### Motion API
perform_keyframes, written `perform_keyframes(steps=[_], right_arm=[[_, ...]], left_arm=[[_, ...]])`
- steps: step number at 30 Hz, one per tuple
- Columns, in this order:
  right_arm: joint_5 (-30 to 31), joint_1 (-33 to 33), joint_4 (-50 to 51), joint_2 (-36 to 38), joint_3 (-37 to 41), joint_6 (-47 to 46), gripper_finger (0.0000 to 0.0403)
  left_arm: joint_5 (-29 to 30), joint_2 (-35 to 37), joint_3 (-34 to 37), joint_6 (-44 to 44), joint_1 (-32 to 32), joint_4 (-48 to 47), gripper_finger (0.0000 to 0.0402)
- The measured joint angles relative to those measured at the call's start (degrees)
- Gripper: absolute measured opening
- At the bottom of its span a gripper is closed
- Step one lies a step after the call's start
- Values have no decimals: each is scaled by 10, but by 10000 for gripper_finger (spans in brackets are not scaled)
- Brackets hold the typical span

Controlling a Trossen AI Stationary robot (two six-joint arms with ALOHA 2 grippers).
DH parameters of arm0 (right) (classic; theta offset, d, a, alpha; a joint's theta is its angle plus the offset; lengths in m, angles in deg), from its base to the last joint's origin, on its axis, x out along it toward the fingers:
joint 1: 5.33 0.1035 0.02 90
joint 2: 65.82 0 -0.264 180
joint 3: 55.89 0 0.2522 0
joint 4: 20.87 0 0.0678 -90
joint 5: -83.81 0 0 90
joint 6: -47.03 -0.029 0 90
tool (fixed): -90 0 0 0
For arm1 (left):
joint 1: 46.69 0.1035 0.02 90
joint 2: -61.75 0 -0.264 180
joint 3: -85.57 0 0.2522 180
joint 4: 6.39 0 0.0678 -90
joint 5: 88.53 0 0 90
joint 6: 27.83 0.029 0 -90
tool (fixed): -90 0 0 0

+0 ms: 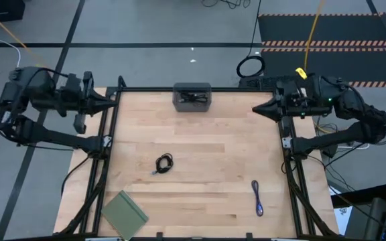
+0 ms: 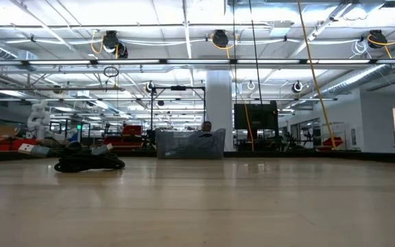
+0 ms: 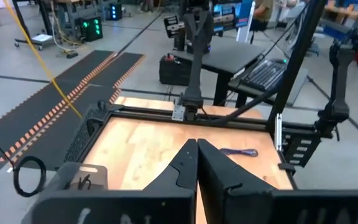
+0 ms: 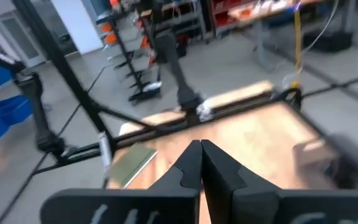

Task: Pick and place USB-C Cables
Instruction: Put the black USB cable into the black bin

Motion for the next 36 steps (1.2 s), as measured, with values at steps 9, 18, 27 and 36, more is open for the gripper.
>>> perform_keyframes(steps=[9,18,27,36], right_arm=[[30,104,33,-24,-6,-90,0],[43,171,105,-70,-40,-117,0],[61,172,106,-79,-40,-121,0],[62,172,107,-79,-40,-120,0]], left_arm=[[1,-23,0,-12,0,-24,12],[2,-52,0,-64,0,-50,19],[-58,-128,0,-182,-18,-185,21],[-46,-228,0,-158,-85,-218,21]])
